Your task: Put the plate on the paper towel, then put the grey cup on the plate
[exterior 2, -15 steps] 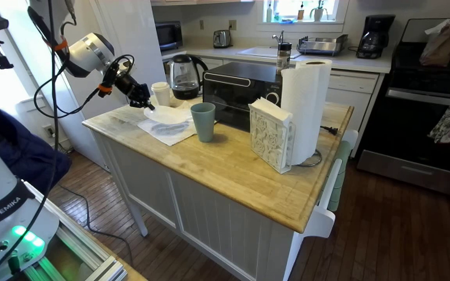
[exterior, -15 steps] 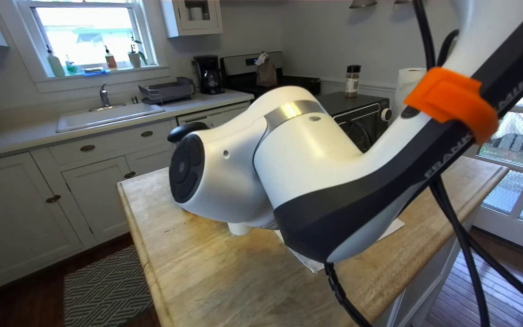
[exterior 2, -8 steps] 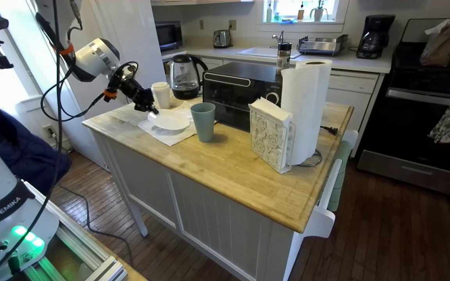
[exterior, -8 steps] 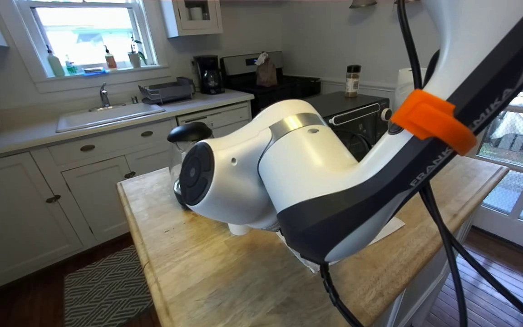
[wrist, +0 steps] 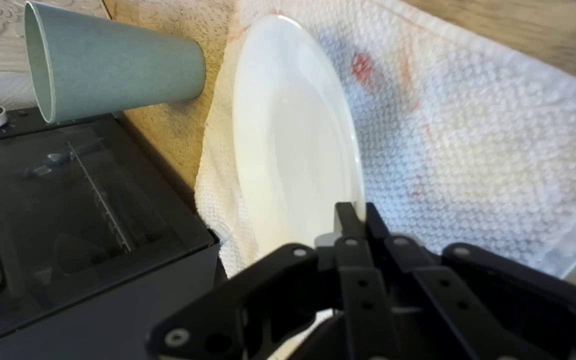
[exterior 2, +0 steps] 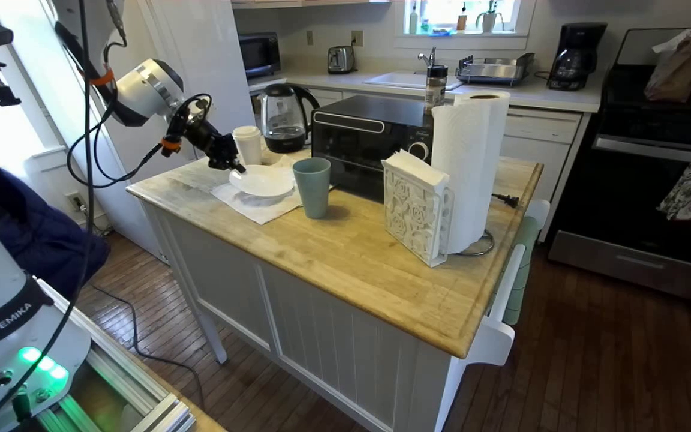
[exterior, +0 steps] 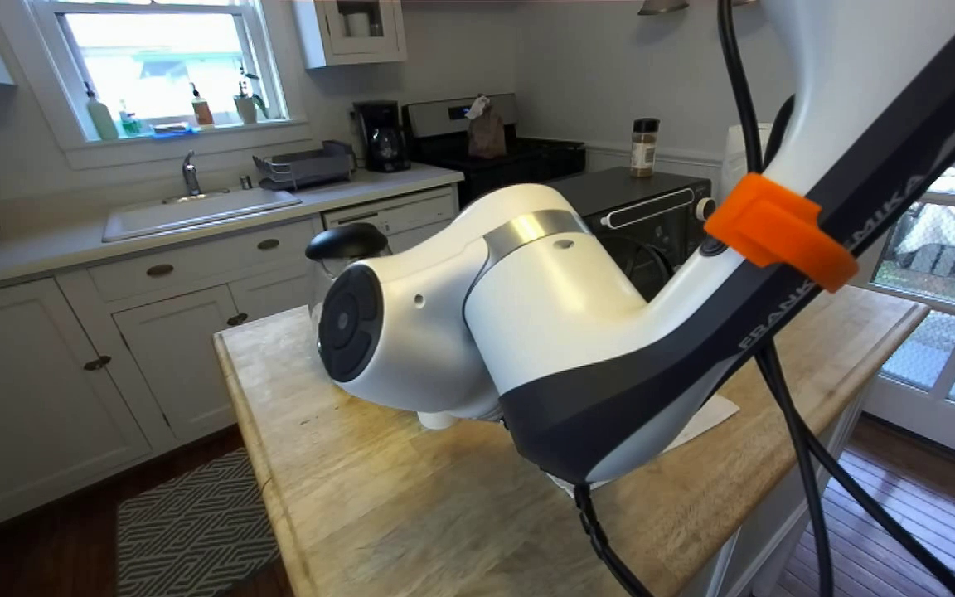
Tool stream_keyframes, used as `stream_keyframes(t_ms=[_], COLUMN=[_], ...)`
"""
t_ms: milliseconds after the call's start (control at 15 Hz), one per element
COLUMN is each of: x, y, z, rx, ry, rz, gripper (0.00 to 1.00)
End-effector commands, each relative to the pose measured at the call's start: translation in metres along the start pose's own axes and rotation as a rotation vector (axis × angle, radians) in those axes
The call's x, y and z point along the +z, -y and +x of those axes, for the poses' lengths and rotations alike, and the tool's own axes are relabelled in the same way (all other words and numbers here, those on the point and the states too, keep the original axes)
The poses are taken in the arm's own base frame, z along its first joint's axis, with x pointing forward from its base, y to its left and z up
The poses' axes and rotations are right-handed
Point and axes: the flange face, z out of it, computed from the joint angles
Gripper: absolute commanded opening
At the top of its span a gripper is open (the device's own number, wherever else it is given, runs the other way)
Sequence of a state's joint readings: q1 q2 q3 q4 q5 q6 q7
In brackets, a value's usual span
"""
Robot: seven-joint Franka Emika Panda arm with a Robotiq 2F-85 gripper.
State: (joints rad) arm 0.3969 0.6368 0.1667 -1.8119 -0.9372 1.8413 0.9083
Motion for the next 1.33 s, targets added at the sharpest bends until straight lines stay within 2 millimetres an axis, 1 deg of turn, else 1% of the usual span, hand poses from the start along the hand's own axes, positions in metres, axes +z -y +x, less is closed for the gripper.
stream_keyframes(t_ms=[0,67,133,267,333,400,467,600,733,867,933,1000,1067,1267], x=[0.003,0.004,0.006,0.008,0.006,0.000,-0.008,-0.019,-0.029,-0.036,-0.037,-0.037,-0.033,-0.011], y=[0.007,0.008,0.009,0.011,0.011,0.008,0.004,-0.003,-0.010,-0.022,-0.031,-0.040,-0.051,-0.084], z=[0.011,0.012,0.013,0.015,0.016,0.014,0.013,0.012,0.011,0.010,0.010,0.010,0.009,0.003], rx=[0.013,0.014,0.012,0.012,0.014,0.023,0.026,0.032,0.045,0.069,0.084,0.093,0.099,0.147], ry=[-0.030,-0.031,-0.031,-0.031,-0.023,-0.019,-0.024,-0.026,-0.029,-0.020,-0.020,-0.027,-0.040,-0.066], rz=[-0.035,-0.040,-0.046,-0.040,-0.029,-0.048,-0.035,-0.001,0.031,0.059,0.078,0.105,0.139,0.211], gripper=[0.02,0.07,0.30,0.35,0.42,0.48,0.56,0.69,0.83,0.97,1.00,1.00,1.00,1.00])
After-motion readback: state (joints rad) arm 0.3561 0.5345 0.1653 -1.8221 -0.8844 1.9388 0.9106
